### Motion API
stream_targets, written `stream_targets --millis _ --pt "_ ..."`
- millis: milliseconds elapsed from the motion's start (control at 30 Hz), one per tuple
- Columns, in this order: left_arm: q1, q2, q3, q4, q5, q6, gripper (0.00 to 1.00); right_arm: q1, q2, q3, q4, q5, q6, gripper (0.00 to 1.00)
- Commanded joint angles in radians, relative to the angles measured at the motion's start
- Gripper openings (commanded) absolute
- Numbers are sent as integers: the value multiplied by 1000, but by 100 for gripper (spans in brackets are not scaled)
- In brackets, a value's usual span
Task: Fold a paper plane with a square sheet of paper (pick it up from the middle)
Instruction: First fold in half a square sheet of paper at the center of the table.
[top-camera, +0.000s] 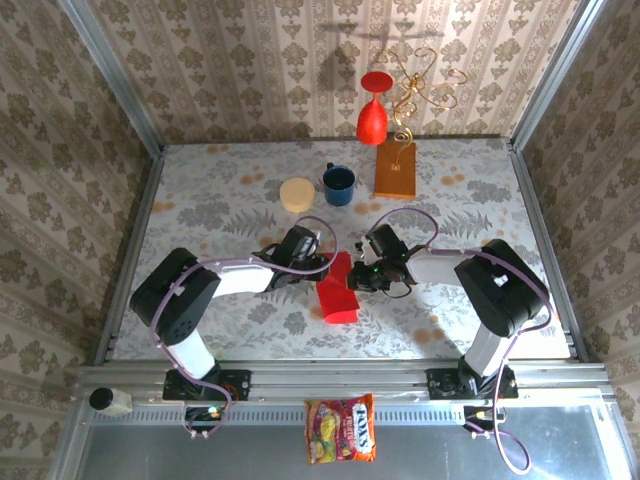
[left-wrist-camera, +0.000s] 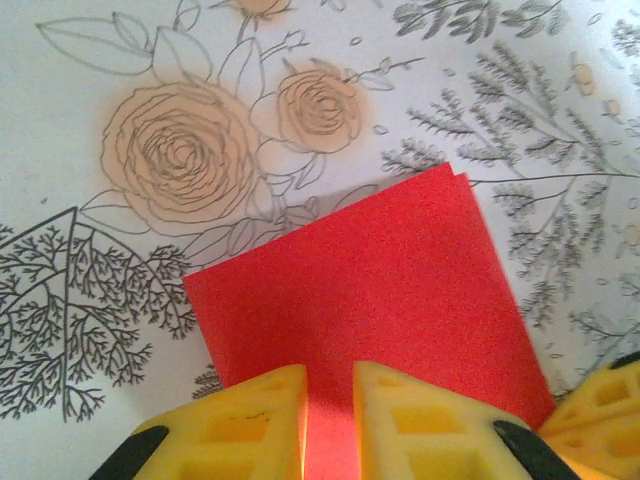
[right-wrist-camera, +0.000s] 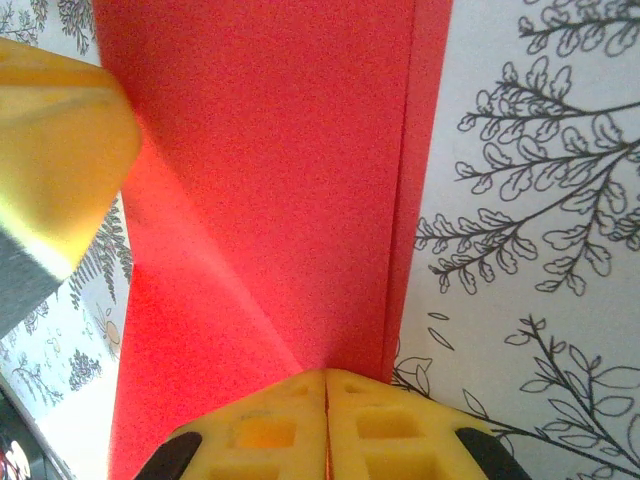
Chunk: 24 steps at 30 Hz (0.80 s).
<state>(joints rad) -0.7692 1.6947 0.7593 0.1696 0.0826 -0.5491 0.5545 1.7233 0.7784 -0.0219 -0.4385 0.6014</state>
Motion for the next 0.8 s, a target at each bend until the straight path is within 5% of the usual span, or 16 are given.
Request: stream_targets --millis 0,433,767 --pt "5 22 -39 41 -6 8 19 -5 63 -42 -61 78 -8 7" --pt "32 -32 47 2 26 47 21 -10 73 -53 -56 83 -9 7" --pt "80 74 75 33 45 71 21 -11 76 -54 -55 84 -10 7"
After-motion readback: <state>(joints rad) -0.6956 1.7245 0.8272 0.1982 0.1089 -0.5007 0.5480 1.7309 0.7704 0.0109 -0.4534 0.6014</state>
